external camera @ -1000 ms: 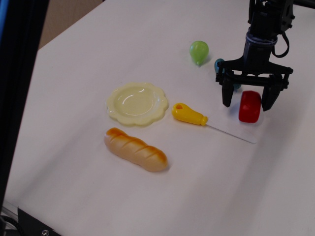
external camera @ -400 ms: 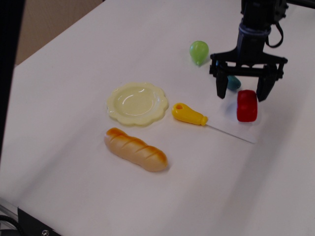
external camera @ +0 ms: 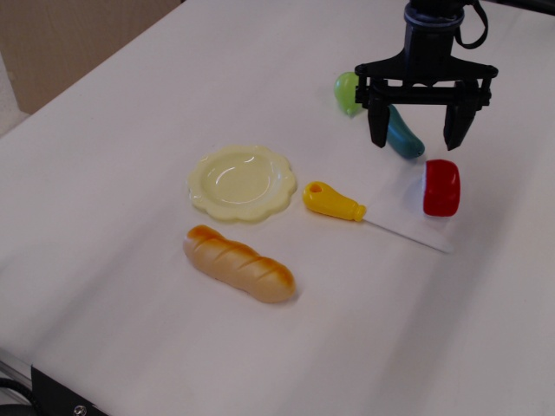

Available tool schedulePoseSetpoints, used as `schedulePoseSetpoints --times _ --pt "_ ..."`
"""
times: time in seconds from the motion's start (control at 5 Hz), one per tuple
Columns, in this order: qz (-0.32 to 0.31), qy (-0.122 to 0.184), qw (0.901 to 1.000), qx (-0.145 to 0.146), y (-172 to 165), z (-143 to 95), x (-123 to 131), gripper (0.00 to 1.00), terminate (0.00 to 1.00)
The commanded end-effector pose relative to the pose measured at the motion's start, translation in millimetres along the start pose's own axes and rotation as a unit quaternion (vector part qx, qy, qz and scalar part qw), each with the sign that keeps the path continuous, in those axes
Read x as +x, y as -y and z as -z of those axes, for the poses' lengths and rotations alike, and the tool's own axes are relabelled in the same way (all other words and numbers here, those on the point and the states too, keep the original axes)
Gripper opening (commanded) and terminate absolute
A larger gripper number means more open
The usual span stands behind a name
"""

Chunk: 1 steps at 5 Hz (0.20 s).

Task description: Take sushi off plate

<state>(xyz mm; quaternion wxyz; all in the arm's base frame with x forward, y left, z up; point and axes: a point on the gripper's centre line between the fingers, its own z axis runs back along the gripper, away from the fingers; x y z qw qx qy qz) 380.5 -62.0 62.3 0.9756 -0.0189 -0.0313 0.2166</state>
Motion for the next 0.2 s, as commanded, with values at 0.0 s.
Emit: schedulePoseSetpoints --times 0.0 --pt "-0.002 0.039 0.9989 -0.026 3.6 -35.0 -0.6 1.0 1.0"
